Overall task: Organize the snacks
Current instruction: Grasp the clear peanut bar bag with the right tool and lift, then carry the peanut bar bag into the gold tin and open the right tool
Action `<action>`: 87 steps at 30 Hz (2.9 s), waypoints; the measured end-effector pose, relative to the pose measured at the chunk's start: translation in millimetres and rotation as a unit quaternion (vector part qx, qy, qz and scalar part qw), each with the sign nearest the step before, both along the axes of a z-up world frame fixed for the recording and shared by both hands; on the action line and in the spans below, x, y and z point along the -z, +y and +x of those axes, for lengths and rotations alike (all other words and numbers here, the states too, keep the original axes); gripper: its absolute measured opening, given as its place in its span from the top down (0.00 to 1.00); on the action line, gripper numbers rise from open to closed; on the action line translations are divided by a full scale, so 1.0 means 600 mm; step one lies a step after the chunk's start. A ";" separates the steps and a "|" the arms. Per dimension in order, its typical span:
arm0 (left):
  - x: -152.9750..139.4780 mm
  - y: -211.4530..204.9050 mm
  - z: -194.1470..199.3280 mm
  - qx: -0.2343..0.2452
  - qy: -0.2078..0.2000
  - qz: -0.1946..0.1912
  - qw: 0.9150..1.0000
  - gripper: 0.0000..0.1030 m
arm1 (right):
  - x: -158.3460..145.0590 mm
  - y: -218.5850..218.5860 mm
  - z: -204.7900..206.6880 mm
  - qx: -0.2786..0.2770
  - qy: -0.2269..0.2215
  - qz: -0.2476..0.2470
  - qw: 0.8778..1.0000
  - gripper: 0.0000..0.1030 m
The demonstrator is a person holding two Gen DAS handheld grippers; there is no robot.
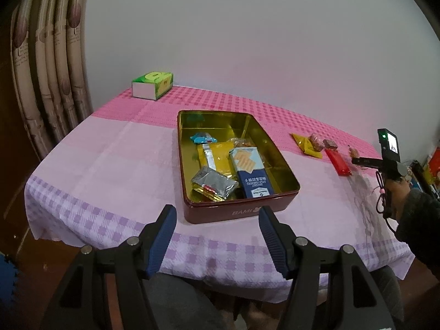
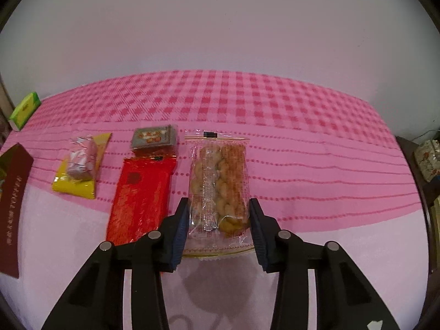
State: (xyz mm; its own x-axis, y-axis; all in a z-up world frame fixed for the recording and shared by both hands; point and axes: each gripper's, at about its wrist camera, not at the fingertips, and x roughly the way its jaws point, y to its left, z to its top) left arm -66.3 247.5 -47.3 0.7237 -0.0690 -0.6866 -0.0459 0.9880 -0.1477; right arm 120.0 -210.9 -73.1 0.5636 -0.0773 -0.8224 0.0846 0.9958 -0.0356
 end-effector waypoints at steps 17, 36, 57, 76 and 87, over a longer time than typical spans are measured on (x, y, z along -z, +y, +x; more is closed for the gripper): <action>-0.077 0.033 -0.061 -0.071 -0.103 0.013 0.992 0.38 | -0.195 0.186 -0.072 -0.042 -0.072 -0.047 0.995 0.63; -0.077 0.075 -0.062 -0.141 -0.098 0.010 0.985 0.38 | -0.261 0.442 -0.110 -0.148 -0.105 -0.076 0.980 0.63; -0.066 0.086 -0.057 -0.145 -0.082 -0.002 0.986 0.38 | -0.153 0.555 -0.121 -0.214 -0.054 -0.059 0.974 0.62; -0.052 0.109 -0.046 -0.159 -0.064 -0.020 0.985 0.38 | -0.063 0.648 -0.067 -0.242 0.006 -0.046 0.969 0.62; -0.036 0.131 -0.031 -0.173 -0.044 -0.043 0.983 0.38 | -0.041 0.663 0.003 -0.251 0.012 -0.025 0.968 0.61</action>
